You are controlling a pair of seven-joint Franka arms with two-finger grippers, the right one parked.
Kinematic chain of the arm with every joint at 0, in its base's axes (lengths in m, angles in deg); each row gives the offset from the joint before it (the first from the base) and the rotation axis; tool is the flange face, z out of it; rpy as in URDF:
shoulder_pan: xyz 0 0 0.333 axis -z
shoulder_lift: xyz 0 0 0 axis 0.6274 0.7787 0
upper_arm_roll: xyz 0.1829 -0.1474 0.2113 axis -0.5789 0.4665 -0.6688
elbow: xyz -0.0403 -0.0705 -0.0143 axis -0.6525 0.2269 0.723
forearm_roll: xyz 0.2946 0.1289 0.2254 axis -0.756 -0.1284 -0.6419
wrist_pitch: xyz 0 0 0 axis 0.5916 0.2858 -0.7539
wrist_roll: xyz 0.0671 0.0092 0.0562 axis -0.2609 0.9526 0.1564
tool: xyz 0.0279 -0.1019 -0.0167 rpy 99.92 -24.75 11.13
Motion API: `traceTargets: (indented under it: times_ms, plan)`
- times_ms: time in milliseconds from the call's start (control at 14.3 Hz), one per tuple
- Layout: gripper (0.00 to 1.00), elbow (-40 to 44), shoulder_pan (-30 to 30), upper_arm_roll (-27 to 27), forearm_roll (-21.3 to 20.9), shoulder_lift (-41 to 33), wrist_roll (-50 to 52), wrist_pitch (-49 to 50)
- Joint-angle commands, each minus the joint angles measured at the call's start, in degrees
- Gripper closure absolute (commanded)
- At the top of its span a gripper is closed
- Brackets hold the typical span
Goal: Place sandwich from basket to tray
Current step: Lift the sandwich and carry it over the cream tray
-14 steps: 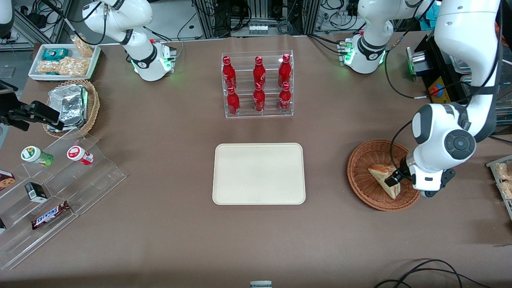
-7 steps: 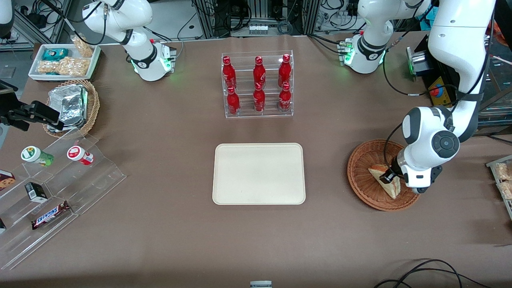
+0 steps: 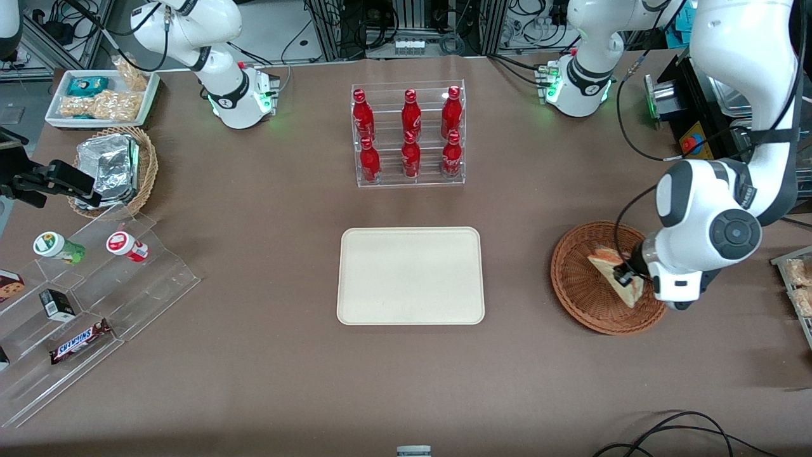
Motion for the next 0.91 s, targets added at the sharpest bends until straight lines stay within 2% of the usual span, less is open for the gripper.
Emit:
traceTargets:
  times_ms: [0,490,840]
  plan:
    - [0.93,1.4,5.7,2.1,-0.2,0.6,4.8,1.1]
    - [0.92,18.9,22.4,2.5,-0.2,14.1,4.1,-0.7]
    - [0.91,22.3,31.9,2.5,-0.6,21.4,4.9,-13.7]
